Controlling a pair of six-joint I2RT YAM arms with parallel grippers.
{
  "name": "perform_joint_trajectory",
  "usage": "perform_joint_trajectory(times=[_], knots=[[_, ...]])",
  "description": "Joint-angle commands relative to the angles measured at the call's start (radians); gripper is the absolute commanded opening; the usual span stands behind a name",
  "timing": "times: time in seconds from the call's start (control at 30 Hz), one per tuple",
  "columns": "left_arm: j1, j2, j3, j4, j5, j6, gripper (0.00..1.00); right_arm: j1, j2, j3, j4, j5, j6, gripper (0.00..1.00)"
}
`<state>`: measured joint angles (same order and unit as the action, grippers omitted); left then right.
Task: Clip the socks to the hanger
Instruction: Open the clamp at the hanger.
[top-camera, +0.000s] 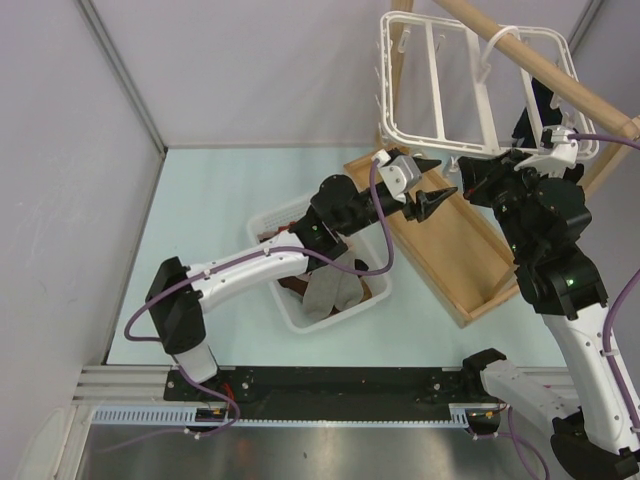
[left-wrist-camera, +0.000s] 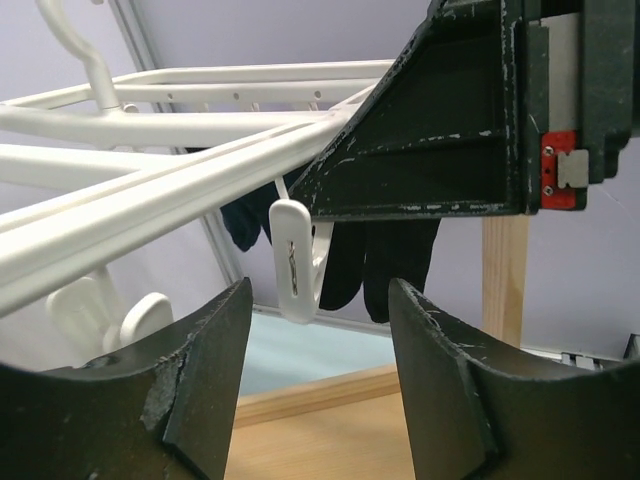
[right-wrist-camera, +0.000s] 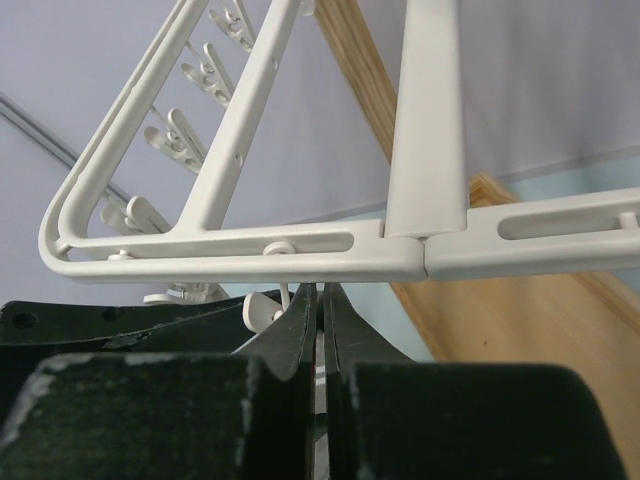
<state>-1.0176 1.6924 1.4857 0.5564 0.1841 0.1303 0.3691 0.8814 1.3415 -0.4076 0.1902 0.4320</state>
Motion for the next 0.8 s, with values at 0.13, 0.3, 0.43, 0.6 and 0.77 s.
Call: perform_joint_trajectory(times=[0.13, 0.3, 0.43, 0.6, 0.77], knots=[[0.007, 0.036, 0.093, -0.018, 0.034, -0.009, 0.48, -0.002, -0.012, 0.027, 0.018, -0.051, -0.012, 0.00], [0.007, 0.039, 0.093, -0.021, 0.026, -0.012, 0.23, -0.006, -0.016, 0.027, 0.018, -0.064, -0.013, 0.00], [0.007, 0.036, 0.090, -0.013, 0.015, -0.023, 0.03, -0.004, -0.022, 0.027, 0.018, -0.075, -0.019, 0.10], [0.007, 0.036, 0.088, -0.016, 0.000, -0.038, 0.00, -0.006, -0.047, 0.025, 0.020, -0.090, -0.050, 0.35], [0.007, 0.035, 0.085, -0.023, -0.009, -0.049, 0.00, -0.006, -0.073, 0.007, 0.016, -0.095, -0.107, 0.56]])
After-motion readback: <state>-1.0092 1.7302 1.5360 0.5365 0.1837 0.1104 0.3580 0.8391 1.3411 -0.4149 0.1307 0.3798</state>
